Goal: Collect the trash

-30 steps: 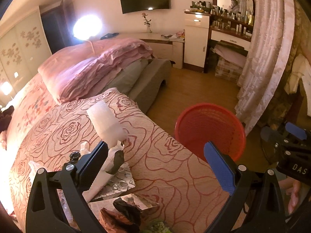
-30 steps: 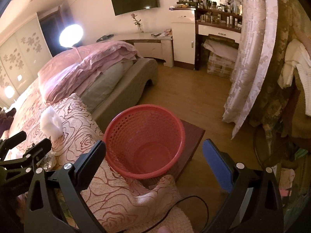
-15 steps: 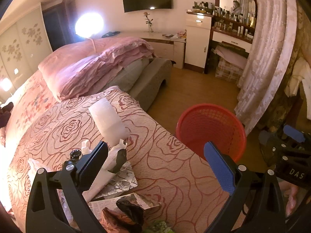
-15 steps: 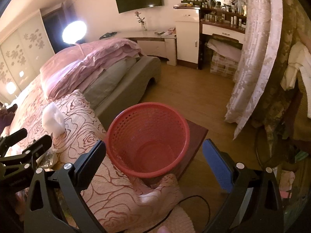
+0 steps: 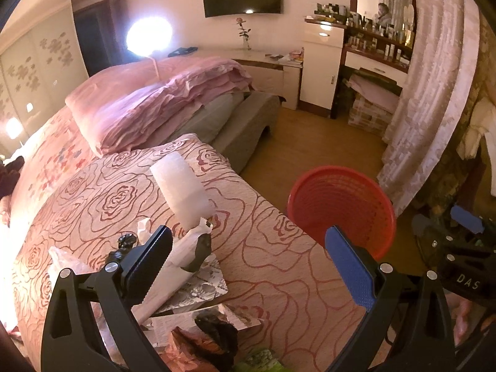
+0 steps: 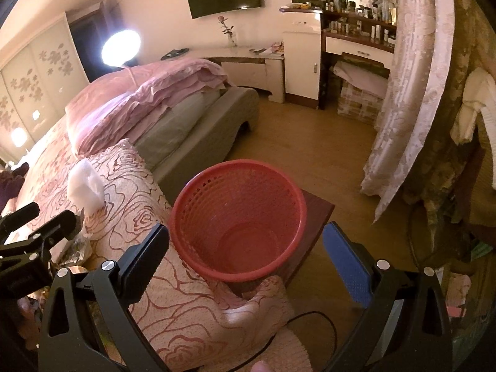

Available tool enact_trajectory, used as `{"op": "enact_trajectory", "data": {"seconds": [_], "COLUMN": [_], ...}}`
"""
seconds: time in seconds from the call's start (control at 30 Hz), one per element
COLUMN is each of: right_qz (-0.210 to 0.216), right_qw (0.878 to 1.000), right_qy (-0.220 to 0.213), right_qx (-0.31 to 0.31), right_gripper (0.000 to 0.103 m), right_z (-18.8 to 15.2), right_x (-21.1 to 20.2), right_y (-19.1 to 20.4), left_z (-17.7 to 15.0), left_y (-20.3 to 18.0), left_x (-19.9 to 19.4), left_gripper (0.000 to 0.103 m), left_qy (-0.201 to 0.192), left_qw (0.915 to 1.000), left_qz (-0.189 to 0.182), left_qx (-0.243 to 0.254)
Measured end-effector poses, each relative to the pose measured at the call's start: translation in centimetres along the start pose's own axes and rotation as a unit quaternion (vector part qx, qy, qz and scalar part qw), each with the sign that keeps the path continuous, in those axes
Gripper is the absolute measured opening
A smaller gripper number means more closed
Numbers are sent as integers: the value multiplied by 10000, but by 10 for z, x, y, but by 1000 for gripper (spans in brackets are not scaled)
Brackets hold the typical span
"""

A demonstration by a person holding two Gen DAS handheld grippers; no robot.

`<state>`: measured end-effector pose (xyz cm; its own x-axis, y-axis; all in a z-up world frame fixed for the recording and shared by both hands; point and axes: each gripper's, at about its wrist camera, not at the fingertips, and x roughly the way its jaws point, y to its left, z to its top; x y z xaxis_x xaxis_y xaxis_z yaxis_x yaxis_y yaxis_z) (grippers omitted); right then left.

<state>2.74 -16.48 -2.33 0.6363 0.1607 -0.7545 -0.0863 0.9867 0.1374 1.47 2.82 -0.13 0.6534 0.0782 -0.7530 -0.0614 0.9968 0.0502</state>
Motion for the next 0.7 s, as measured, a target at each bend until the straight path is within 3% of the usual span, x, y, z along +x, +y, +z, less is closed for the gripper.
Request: {"op": "enact_trajectory", "data": {"seconds": [0.4, 0.7], "right_qz": [145, 384], "right_qw": [9998, 9983], "right_qy": [106, 271], "right_qx": [-122, -356], "right_gripper": [96, 96], "right_z": [-7, -13], "right_x": [2, 8], "right_y": [7, 25], "left_z": [3, 5], "left_y": [34, 92], "left_x": [-14, -32], "left_gripper": [95, 95], "left_qy": [-36, -176], "left_qw": [9993, 9950], "left_qz": [143, 577], "left_qx": [-343, -799]}}
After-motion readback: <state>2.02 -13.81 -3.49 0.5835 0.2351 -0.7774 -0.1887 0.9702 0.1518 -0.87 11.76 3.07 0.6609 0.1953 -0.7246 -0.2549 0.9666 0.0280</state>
